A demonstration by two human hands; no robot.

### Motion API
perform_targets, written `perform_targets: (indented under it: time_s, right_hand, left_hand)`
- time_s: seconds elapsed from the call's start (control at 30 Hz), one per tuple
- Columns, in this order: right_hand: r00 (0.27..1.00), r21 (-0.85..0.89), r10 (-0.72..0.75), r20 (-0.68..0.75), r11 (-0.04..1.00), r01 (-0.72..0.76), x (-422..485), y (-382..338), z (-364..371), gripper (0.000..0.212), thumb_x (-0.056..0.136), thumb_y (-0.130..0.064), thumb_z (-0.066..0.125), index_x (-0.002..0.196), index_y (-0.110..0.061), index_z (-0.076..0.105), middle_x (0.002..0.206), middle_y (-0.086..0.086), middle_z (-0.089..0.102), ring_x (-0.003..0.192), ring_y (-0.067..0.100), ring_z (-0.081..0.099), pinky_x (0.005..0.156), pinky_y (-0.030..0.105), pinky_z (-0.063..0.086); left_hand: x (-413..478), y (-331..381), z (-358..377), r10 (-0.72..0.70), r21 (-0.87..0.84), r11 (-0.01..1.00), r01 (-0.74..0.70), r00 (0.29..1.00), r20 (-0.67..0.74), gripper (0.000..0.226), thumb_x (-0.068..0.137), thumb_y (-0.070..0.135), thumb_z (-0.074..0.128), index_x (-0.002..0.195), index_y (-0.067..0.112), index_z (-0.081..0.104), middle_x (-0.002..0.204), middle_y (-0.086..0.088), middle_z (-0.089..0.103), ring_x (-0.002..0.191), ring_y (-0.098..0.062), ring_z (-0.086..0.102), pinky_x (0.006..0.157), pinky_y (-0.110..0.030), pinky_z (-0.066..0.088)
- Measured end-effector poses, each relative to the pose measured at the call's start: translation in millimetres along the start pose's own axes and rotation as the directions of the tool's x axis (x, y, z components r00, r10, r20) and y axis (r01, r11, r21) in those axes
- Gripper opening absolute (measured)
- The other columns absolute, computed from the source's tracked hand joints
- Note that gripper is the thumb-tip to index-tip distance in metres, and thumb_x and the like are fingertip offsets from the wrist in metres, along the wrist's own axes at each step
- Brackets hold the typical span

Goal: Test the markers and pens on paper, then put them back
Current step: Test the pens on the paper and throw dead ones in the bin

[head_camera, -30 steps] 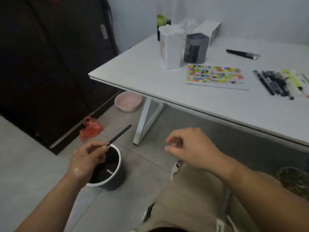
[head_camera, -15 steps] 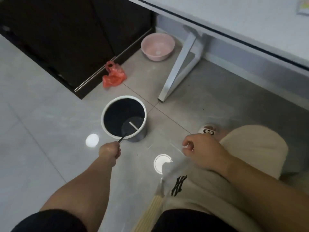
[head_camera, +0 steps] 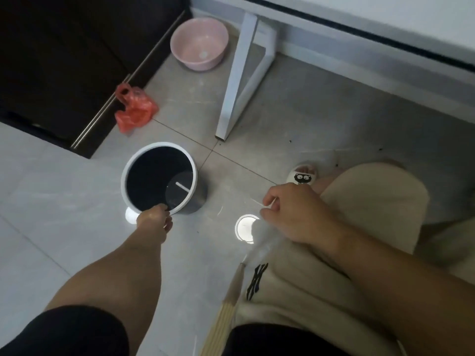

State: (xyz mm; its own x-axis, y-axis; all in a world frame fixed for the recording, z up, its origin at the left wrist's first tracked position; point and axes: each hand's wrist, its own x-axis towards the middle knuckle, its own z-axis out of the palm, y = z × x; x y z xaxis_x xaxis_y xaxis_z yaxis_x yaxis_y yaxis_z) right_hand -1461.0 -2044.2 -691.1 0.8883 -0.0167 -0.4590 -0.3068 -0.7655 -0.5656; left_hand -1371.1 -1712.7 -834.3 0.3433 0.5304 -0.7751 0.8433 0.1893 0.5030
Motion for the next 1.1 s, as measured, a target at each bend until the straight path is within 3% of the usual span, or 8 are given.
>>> perform_targets:
  time_s: [0.2,0.33,0.43,0.57,0.7,0.8,1.0,1.1]
  right_hand:
    - [0.983,0.106,-0.027,-0.18,0.993,0.046,-29.8,1.3,-27.0,0.006,0.083,-0.031,0.074,0.088,-0.029,0.074,0.065,-0.016,0.064,0.079,0.008,0.065,0.085,0.027,0.051]
    - [0.971,0.154,-0.049,-0.235,0.984,0.087,-65.5,8.7,-60.8,0.005,0.084,-0.032,0.077,0.088,-0.03,0.075,0.069,-0.015,0.07,0.073,-0.002,0.065,0.072,0.016,0.047]
    - [0.938,0.16,-0.094,-0.332,0.975,0.155,-94.1,8.0,-98.9,0.006,0.083,-0.031,0.078,0.088,-0.028,0.076,0.071,-0.011,0.074,0.068,-0.001,0.065,0.066,0.013,0.043]
    - [0.829,0.168,-0.175,-0.532,0.937,0.306,-136.6,4.6,-164.8,0.004,0.082,-0.03,0.08,0.082,-0.031,0.076,0.068,-0.012,0.072,0.062,-0.002,0.063,0.062,0.007,0.044]
    - [0.678,0.083,-0.245,-0.693,0.907,0.413,-171.9,8.8,-237.2,0.004,0.08,-0.04,0.077,0.081,-0.037,0.076,0.069,-0.017,0.072,0.066,0.001,0.067,0.065,0.008,0.045]
    - [0.628,0.089,-0.216,-0.747,0.905,0.416,-177.9,23.4,-291.8,0.008,0.081,-0.04,0.076,0.08,-0.033,0.076,0.07,-0.012,0.073,0.064,0.006,0.068,0.067,0.02,0.052]
    - [0.627,0.161,-0.051,-0.777,0.948,0.276,-142.3,69.4,-371.5,0.007,0.085,-0.033,0.078,0.079,-0.03,0.076,0.065,-0.007,0.071,0.064,0.011,0.069,0.058,0.022,0.048]
    - [0.61,0.168,0.017,-0.792,0.967,0.191,-117.0,89.6,-401.3,0.006,0.086,-0.033,0.076,0.081,-0.029,0.077,0.065,-0.01,0.071,0.058,0.002,0.065,0.055,0.017,0.047]
  left_hand:
    - [-83.5,2.2,15.8,0.167,-0.072,0.985,-0.156,0.964,0.208,0.01,0.083,0.006,0.067,0.091,0.011,0.07,0.074,-0.006,0.067,0.055,-0.013,0.058,0.055,-0.023,0.051]
    - [-155.7,1.6,25.5,0.369,-0.055,0.924,-0.38,0.839,0.399,0.009,0.079,0.005,0.069,0.082,0.014,0.073,0.071,-0.01,0.064,0.055,-0.018,0.057,0.056,-0.025,0.049]
    - [-211.9,14.5,32.0,0.537,-0.08,0.811,-0.58,0.682,0.497,0.009,0.087,0.006,0.07,0.085,0.014,0.073,0.076,-0.009,0.068,0.066,-0.02,0.058,0.064,-0.03,0.049]
    - [-299.3,59.3,38.2,0.721,-0.211,0.58,-0.787,0.375,0.583,0.007,0.091,0.01,0.069,0.092,0.017,0.072,0.078,-0.004,0.073,0.064,-0.015,0.062,0.062,-0.024,0.053]
    - [-392.9,106.2,52.4,0.777,-0.381,0.361,-0.852,0.048,0.628,0.016,0.077,0.031,0.076,0.09,0.022,0.077,0.079,-0.006,0.073,0.065,-0.018,0.063,0.063,-0.023,0.055]
    - [-450.2,133.0,87.7,0.748,-0.432,0.26,-0.863,-0.103,0.656,0.012,0.079,0.028,0.074,0.089,0.022,0.077,0.077,-0.008,0.072,0.064,-0.021,0.061,0.065,-0.027,0.054]
    - [-519.0,166.4,198.2,0.654,-0.384,0.151,-0.911,-0.199,0.729,0.006,0.079,0.024,0.069,0.081,0.022,0.075,0.068,0.0,0.069,0.061,-0.018,0.057,0.069,-0.035,0.053]
    - [-537.7,181.9,261.3,0.615,-0.274,0.002,-0.962,-0.215,0.759,0.007,0.085,0.028,0.069,0.08,0.029,0.074,0.072,0.009,0.072,0.063,-0.009,0.062,0.069,-0.034,0.057]
